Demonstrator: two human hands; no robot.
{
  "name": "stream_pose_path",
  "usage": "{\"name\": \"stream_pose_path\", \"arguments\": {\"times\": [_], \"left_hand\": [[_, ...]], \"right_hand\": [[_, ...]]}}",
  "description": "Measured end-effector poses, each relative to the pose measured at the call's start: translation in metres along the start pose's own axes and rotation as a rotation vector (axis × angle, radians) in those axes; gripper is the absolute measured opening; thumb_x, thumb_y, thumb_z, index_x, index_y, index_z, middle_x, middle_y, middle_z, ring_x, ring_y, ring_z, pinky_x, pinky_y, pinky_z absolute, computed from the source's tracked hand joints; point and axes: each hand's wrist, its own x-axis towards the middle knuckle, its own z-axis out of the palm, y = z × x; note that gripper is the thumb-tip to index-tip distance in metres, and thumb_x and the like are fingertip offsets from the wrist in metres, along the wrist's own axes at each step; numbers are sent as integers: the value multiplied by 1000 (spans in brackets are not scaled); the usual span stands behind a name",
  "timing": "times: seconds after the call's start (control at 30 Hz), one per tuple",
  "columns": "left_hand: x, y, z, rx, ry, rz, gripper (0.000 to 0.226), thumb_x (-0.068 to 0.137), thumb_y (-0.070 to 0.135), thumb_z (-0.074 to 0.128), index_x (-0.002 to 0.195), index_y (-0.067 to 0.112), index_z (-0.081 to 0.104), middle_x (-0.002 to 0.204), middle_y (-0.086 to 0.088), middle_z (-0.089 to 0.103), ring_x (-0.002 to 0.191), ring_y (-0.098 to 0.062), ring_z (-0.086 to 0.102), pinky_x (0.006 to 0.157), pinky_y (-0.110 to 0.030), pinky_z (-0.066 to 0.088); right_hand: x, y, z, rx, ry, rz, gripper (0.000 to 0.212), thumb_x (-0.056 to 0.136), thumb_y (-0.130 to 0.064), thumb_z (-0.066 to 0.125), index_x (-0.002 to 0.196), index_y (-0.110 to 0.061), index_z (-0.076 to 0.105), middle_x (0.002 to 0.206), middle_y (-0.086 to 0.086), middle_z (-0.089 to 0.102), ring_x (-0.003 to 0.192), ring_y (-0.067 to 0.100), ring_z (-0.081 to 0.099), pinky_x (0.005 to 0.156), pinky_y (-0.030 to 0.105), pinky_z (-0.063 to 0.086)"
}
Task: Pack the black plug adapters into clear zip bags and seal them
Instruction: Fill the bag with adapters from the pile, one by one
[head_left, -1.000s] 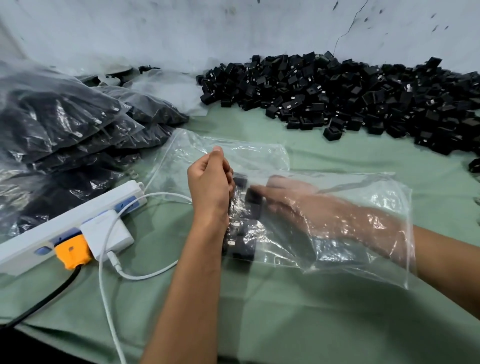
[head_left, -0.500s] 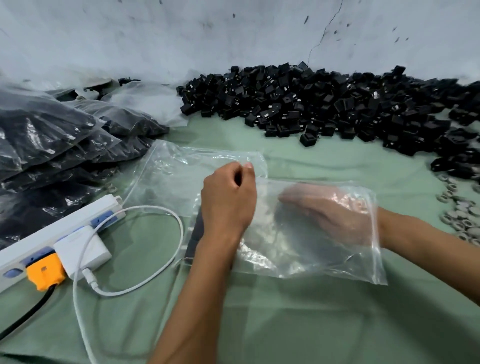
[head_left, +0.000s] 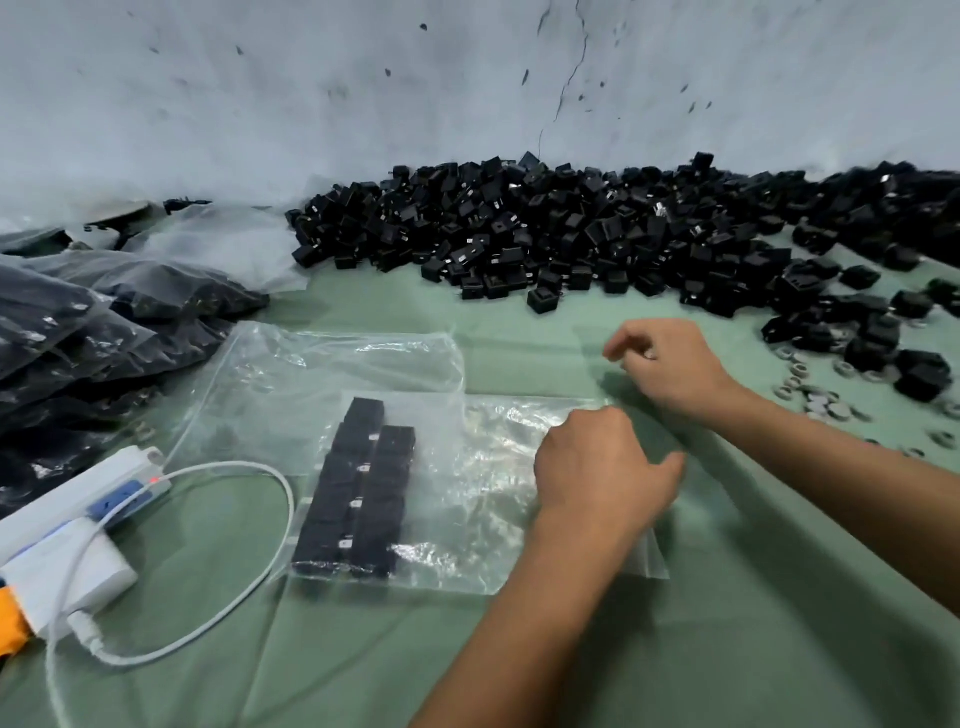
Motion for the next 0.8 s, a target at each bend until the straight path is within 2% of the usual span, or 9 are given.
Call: {"name": "stream_pose_path", "arguments": {"times": [0.07,0.17,0.27,0.33,0.4,0.47,0.57,0.7,0.8], "left_hand": [[-1,-4,2,-23,-42,-10,34,82,43,68,76,18,45,90,-10,62,91,-38,63,67,-34,39],[-1,-12,2,-72,-79,-21,25,81,29,64,73,14,46,82,-7,56,87,-37,61,65,-33,41],[0,-15,1,-97,-83,3,26,79,35,66,77,13,53,87,-10,62,87,-37,62,67,-34,44],[-1,-14,1,-79,-97,18,37,74,47,72,81,16,54,91,-10,64,88,-36,62,67,-33,44],[0,-15,2,-51,-114,20,42,70,50,77,83,18,53,93,-9,64,88,-34,62,67,-32,44],[2,-18,0,-55,-125,8,33,71,39,75,79,18,51,88,-7,61,87,-35,62,65,-31,43],[8,-24,-1,-107,-135,-38,19,76,29,66,75,16,52,86,-7,61,84,-34,60,63,-32,40],[9,-28,-6,-193,-133,-117,18,76,32,60,78,14,61,87,-9,67,85,-32,65,69,-34,52],[7,-30,-13,-261,-129,-173,31,68,37,53,70,7,60,68,-10,69,68,-32,68,68,-40,59]], "right_hand": [[28,-4,14,-164,-85,-77,31,94,1,55,117,-11,72,118,7,72,105,17,62,94,23,45],[66,-10,33,-414,-212,-158,53,96,-2,51,147,-14,48,150,8,46,134,30,38,113,41,38],[90,-16,46,-583,-325,-158,81,90,7,53,161,-20,25,169,6,16,149,36,18,119,47,34],[98,-19,52,-640,-391,-148,84,92,8,51,163,-22,19,172,6,6,154,35,11,121,49,31],[98,-21,56,-662,-389,-150,75,94,6,50,160,-21,28,167,11,16,149,36,21,118,51,36],[94,-23,57,-645,-315,-145,55,93,0,54,146,-15,48,145,16,34,130,35,38,108,47,44],[81,-21,49,-508,-230,-21,36,96,-12,60,132,-14,61,129,14,42,116,35,49,104,44,47],[47,-16,22,-217,-47,80,31,90,-9,71,119,-20,67,120,10,57,107,29,60,97,35,49],[10,-27,-5,193,37,188,21,87,-14,78,105,-23,69,93,7,74,80,25,71,79,35,59]]}}
